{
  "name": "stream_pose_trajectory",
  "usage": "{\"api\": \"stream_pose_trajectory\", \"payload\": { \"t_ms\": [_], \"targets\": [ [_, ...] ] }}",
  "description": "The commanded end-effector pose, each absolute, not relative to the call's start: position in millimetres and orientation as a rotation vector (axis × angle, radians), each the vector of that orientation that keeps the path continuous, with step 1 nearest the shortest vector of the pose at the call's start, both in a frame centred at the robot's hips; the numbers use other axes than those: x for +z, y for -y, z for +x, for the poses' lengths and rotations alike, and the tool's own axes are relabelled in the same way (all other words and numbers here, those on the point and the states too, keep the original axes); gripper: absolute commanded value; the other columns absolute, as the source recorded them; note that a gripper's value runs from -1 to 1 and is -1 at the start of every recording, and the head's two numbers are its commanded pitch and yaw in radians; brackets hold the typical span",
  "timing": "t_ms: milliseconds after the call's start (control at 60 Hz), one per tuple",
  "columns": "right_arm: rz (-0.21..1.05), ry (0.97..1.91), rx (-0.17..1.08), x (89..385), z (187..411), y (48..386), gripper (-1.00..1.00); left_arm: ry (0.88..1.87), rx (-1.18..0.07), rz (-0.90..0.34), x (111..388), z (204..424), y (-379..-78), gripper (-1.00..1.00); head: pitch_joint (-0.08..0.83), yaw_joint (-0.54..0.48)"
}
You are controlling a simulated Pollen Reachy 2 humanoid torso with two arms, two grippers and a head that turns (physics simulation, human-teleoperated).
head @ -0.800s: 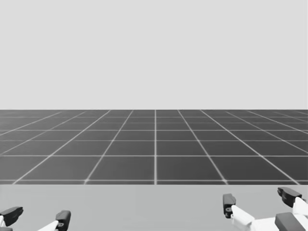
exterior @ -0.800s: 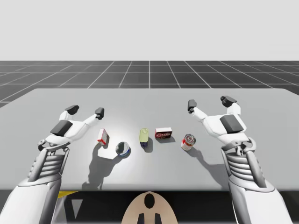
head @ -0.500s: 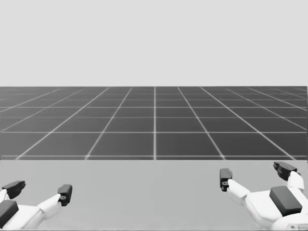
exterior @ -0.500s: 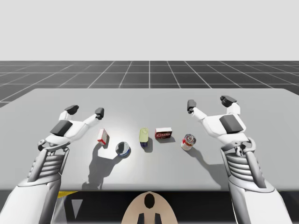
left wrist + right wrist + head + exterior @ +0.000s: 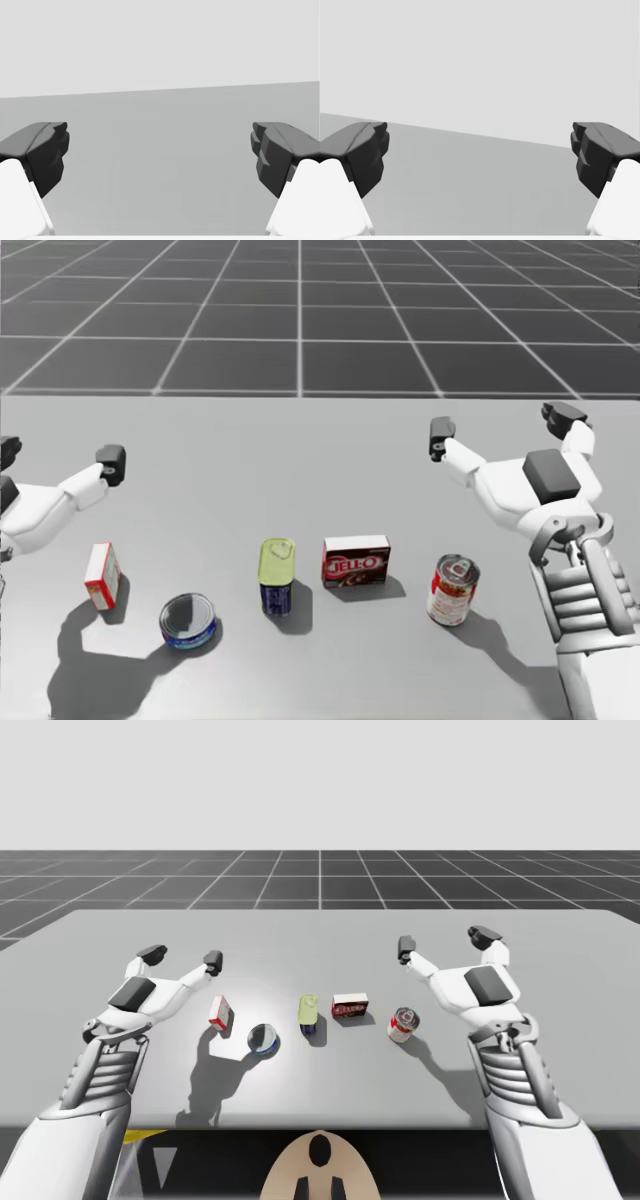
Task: Lift the pudding box off the table.
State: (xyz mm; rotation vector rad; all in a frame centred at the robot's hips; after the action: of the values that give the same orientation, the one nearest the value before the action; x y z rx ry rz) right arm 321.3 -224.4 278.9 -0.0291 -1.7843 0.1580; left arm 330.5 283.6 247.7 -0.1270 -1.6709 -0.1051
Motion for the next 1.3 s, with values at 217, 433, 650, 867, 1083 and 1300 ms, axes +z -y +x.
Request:
{"api": "stream_pose_trajectory", "payload": {
  "t_ms": [217, 433, 650, 867, 1083, 1300],
  "targets": [
    [-0.026, 1.777, 0.165, 277, 322, 223, -1.00, 1.673, -0.110, -0.124, 250, 329, -283, -1.00, 0.617, -0.11],
    [0.069, 1.742, 0.136, 291, 306, 215, -1.00, 1.668, -0.104, -0.122, 249, 328, -282, -1.00, 0.623, -0.11],
    [0.191, 1.645, 0.112, 312, 264, 184, -1.00, 1.659, -0.099, -0.116, 247, 330, -281, -1.00, 0.619, -0.12],
    [0.249, 1.593, 0.171, 310, 232, 153, -1.00, 1.642, -0.116, -0.106, 243, 333, -279, -1.00, 0.623, -0.12],
    [0.301, 1.546, 0.184, 287, 216, 124, -1.00, 1.635, -0.126, -0.099, 241, 334, -277, -1.00, 0.631, -0.12],
    [0.303, 1.487, 0.164, 261, 219, 105, -1.00, 1.630, -0.132, -0.095, 239, 334, -277, -1.00, 0.640, -0.13]
  ]
}}
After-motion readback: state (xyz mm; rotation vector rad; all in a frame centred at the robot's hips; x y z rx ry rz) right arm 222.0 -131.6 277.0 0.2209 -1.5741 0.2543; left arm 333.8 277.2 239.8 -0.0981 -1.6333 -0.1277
